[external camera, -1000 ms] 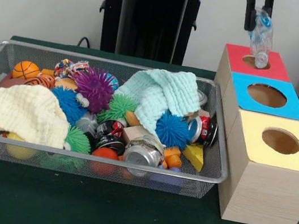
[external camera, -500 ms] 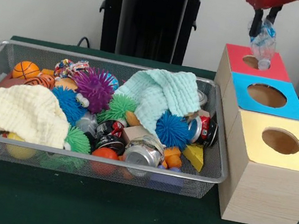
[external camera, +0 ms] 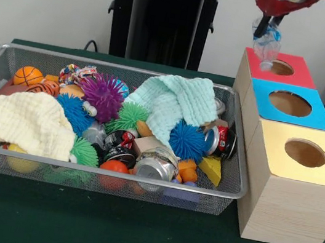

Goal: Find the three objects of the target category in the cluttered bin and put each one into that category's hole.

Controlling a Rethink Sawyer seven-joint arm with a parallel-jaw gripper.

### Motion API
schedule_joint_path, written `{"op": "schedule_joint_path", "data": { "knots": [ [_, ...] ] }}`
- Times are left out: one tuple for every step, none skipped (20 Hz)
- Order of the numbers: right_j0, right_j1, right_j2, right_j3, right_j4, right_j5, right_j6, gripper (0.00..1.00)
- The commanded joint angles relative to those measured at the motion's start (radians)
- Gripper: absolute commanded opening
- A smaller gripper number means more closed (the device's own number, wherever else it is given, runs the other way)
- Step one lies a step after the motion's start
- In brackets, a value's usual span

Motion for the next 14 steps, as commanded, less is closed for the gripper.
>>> {"op": "schedule_joint_path", "data": {
  "knots": [
    [-0.001, 0.053, -0.007, -0.054, -0.071, 0.100, 0.189, 0.00],
    [-0.002, 0.052, -0.007, -0.059, -0.070, 0.102, 0.189, 0.00],
    [-0.001, 0.050, -0.009, -0.060, -0.069, 0.103, 0.189, 0.00],
    [-0.001, 0.047, -0.009, -0.062, -0.066, 0.103, 0.190, 0.00],
    [0.000, 0.044, -0.010, -0.062, -0.063, 0.102, 0.190, 0.00],
    [0.000, 0.041, -0.010, -0.064, -0.059, 0.102, 0.193, 0.00],
    [0.001, 0.041, -0.011, -0.074, -0.058, 0.111, 0.199, 0.00],
    [0.002, 0.041, -0.011, -0.083, -0.056, 0.120, 0.204, 0.00],
    [0.003, 0.042, -0.015, -0.095, -0.062, 0.134, 0.205, 0.00],
    [0.009, 0.055, -0.029, -0.127, -0.091, 0.170, 0.198, 0.00],
    [0.014, 0.062, -0.040, -0.144, -0.113, 0.190, 0.186, 0.00],
    [0.019, 0.073, -0.052, -0.158, -0.134, 0.200, 0.172, 0.00],
    [0.024, 0.083, -0.063, -0.173, -0.155, 0.210, 0.157, 0.00],
    [0.025, 0.086, -0.065, -0.180, -0.157, 0.211, 0.156, 0.00]
  ]
}}
